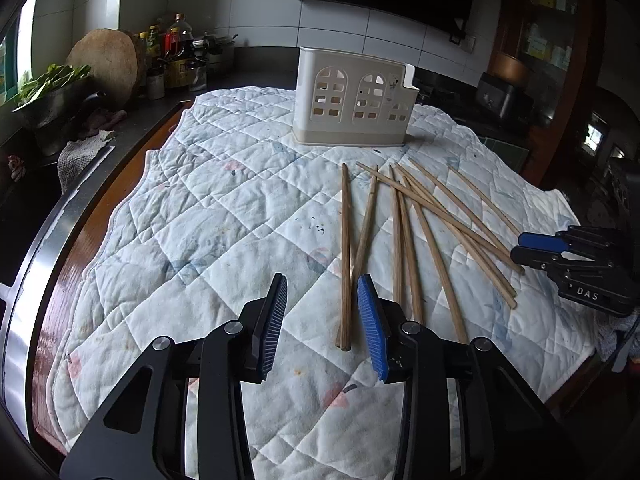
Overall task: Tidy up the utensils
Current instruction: 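Close the left gripper on a wooden chopstick while the right gripper grasps another chopstick, then lift both held chopsticks upright and carry them over the white holder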
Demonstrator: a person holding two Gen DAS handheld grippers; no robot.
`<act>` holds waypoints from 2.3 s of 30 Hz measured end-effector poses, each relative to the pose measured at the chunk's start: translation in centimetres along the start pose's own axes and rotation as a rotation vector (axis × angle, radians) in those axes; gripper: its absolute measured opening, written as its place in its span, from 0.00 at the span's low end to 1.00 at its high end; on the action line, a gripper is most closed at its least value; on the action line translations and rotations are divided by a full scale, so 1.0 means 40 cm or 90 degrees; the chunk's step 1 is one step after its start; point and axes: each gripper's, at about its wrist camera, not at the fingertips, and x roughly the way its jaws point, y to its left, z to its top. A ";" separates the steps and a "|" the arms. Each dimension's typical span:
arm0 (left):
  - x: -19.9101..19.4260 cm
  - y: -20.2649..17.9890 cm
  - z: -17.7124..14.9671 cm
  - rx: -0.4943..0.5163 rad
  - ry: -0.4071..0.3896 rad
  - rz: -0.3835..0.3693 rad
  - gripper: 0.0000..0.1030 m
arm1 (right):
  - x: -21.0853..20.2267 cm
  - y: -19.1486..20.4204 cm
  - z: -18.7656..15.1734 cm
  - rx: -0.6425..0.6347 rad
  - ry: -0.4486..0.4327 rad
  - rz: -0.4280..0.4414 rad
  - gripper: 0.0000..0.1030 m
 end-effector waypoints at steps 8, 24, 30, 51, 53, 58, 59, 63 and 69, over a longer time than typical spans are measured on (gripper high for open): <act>0.055 -0.008 0.008 0.023 0.030 -0.013 0.25 | 0.058 -0.009 0.009 -0.017 0.043 0.004 0.11; 0.140 -0.008 0.021 0.031 0.071 -0.035 0.14 | 0.073 -0.003 0.013 -0.031 0.052 0.003 0.07; 0.144 0.009 0.021 0.037 0.080 -0.026 0.14 | 0.072 0.005 0.013 -0.041 0.052 0.001 0.07; 0.106 0.009 0.042 0.016 0.051 -0.037 0.06 | 0.000 0.008 0.032 -0.007 -0.014 -0.007 0.07; 0.086 0.007 0.053 0.018 0.037 -0.039 0.06 | -0.023 0.010 0.043 -0.001 -0.033 -0.009 0.07; 0.044 0.004 0.086 0.018 0.000 -0.046 0.06 | -0.077 0.008 0.076 0.016 -0.084 -0.008 0.07; 0.038 0.006 0.092 0.017 -0.007 -0.049 0.06 | -0.085 0.009 0.087 0.019 -0.093 -0.008 0.07; 0.015 0.008 0.125 0.014 -0.031 -0.058 0.06 | -0.118 0.007 0.128 0.033 -0.129 -0.006 0.06; -0.003 0.007 0.179 0.019 -0.059 -0.067 0.06 | -0.152 -0.003 0.206 0.045 -0.170 -0.005 0.06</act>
